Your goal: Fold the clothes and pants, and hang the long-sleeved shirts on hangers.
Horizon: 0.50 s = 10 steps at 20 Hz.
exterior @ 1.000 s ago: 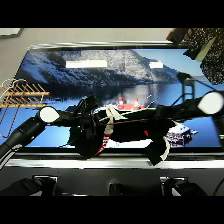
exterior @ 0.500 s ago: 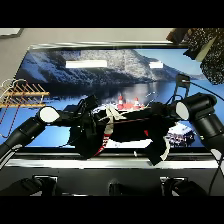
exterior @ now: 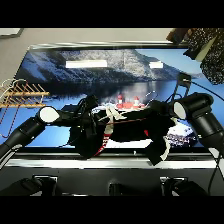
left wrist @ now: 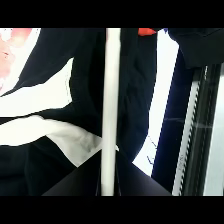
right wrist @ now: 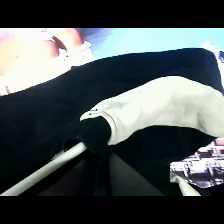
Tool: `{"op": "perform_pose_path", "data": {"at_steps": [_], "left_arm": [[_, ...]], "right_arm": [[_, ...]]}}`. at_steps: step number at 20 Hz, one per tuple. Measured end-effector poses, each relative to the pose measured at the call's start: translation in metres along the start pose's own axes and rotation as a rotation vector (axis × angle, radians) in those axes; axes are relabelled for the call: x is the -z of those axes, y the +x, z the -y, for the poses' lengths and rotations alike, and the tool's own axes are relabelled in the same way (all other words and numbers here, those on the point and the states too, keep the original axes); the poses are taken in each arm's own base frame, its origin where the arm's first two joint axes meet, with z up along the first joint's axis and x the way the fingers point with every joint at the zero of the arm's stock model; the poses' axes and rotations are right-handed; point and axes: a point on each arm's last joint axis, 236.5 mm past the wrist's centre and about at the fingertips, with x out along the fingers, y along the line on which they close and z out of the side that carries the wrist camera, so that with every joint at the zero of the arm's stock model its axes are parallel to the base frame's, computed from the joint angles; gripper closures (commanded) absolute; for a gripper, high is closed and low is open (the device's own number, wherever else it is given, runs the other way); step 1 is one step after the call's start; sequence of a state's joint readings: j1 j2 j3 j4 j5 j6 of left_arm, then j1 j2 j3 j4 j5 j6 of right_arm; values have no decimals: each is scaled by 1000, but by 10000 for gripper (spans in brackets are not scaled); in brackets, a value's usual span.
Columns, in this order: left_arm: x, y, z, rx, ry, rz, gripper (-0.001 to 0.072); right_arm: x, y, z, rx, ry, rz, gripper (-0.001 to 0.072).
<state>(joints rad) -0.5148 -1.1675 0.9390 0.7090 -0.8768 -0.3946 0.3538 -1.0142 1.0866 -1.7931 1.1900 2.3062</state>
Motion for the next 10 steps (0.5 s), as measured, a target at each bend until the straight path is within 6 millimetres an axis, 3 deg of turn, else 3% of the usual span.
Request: {"op": "perform_pose_path", "data": {"at_steps": [5,10], "left_arm": [[0,0,1,3,2,0,668],[-3,3,7,14,7,3,668]], "right_arm": [[-19,-37,-14,-98,17,79,670],[-15,-67,-40,-204,-22,76,670]]}}
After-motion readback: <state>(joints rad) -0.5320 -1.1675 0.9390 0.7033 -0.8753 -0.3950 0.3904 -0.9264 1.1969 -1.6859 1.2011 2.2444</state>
